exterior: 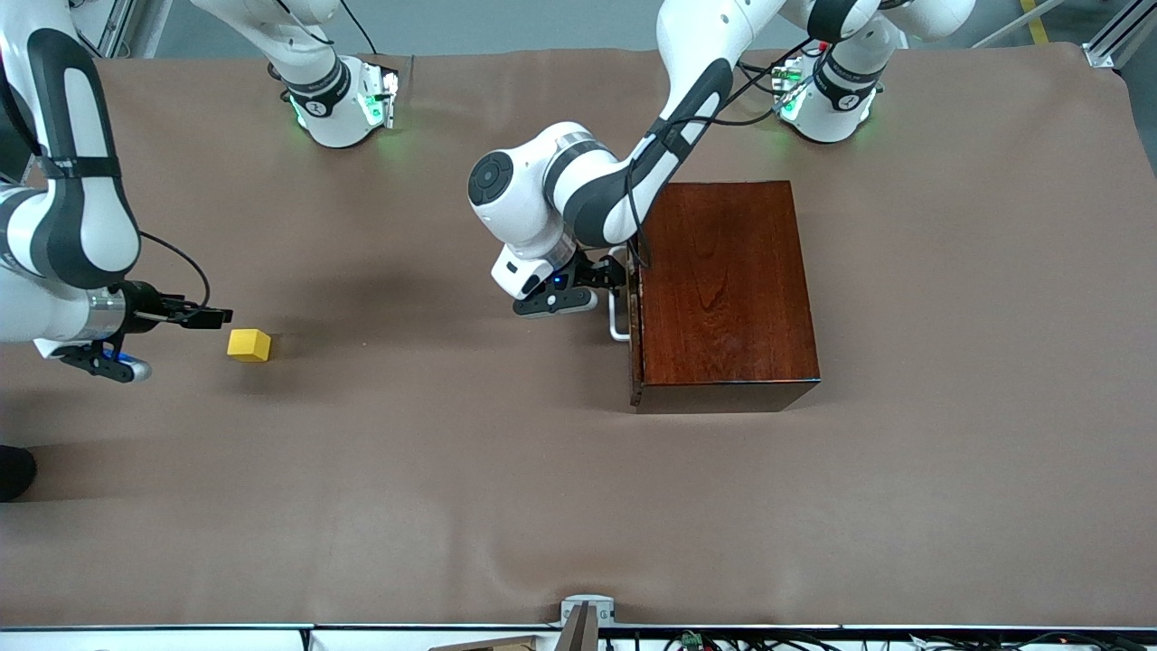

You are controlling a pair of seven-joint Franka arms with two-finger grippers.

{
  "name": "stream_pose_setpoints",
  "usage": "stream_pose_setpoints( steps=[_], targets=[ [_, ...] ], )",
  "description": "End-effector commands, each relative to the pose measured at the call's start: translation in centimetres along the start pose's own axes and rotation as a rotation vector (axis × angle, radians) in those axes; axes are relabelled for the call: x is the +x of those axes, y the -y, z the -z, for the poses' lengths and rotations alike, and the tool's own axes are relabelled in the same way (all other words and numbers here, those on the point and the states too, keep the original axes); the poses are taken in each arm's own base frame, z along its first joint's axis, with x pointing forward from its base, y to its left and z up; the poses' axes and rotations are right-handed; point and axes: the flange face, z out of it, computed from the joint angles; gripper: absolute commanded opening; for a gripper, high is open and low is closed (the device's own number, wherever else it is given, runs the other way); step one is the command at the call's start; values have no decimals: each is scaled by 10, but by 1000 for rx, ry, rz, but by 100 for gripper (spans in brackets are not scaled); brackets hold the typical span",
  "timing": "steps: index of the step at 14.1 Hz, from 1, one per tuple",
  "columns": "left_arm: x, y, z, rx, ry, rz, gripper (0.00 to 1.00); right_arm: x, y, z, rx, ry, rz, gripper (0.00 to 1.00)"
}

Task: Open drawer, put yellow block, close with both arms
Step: 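Pull the drawer open with the left gripper while the right gripper grasps the cube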

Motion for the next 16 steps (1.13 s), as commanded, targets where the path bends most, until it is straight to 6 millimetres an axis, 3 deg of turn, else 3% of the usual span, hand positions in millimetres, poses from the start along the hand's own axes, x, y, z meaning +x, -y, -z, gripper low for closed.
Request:
stream_pose_setpoints(
  steps=[1, 5, 10, 13, 16],
  targets=[
    [-11, -26, 5, -65, -55, 38, 100, -1, -1, -6, -1, -7, -16, 100],
    [-25, -49, 8, -164, -60, 126, 100, 4, -1, -29, -4, -57, -9, 100],
    [-28, -61, 24, -277, -68, 198, 100, 14, 13, -55, -56, -124, 52, 100],
    [-25, -66, 36, -324, -76, 215, 100, 18, 11, -59, -116, -136, 113, 100],
    [-28, -78, 40, -366, -82, 246, 100, 25, -3, -76, -113, -136, 148, 100]
  ],
)
